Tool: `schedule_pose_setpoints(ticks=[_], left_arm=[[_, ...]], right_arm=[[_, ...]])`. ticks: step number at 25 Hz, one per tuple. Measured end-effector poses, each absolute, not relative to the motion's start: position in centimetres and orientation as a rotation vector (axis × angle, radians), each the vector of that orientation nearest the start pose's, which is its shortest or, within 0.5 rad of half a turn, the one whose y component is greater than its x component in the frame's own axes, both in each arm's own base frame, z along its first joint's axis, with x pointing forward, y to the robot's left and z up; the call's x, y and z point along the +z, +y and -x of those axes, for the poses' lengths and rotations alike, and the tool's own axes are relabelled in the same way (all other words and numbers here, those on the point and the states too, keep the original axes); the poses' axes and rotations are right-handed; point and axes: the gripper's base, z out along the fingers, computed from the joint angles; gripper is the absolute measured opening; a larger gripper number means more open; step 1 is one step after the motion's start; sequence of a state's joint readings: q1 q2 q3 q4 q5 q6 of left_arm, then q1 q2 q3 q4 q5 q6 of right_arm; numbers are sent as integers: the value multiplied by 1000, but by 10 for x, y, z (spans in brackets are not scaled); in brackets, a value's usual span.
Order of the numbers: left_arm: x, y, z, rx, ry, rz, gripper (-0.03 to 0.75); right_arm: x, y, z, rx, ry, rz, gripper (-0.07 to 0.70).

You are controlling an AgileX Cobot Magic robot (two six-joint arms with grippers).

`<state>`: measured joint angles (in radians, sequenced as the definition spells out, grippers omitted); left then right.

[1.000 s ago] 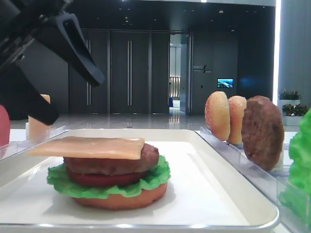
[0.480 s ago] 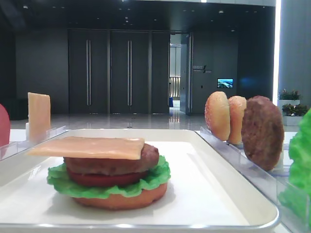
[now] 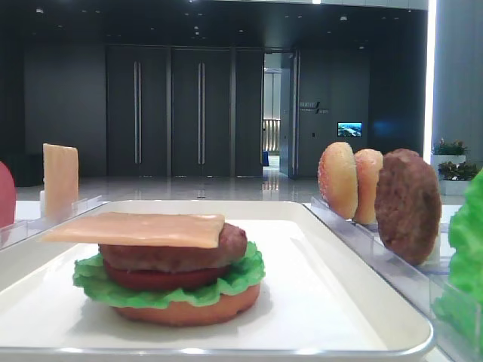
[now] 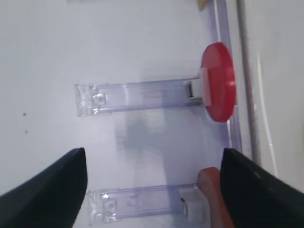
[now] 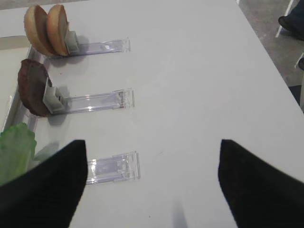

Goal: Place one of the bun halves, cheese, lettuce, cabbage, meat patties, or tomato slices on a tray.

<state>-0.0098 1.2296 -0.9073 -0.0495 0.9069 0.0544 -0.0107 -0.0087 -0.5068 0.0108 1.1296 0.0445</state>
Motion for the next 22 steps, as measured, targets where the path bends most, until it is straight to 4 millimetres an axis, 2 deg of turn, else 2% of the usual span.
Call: schedule_pose_setpoints(ticks=[4,10,14,22], left_arm=[[280,1,-221,49,2795,-29,673],[277,2,-202,66,2902,4,672],[272,3,-177,68,2918,7,671],[264,3,-116,54,2824,14,671]], right_arm=[[274,1,10,33,2097,-57,539],[274,1,10,33,2097,-57,539],[274,1,10,33,2097,-57,539],[274,1,10,33,2097,-57,539]])
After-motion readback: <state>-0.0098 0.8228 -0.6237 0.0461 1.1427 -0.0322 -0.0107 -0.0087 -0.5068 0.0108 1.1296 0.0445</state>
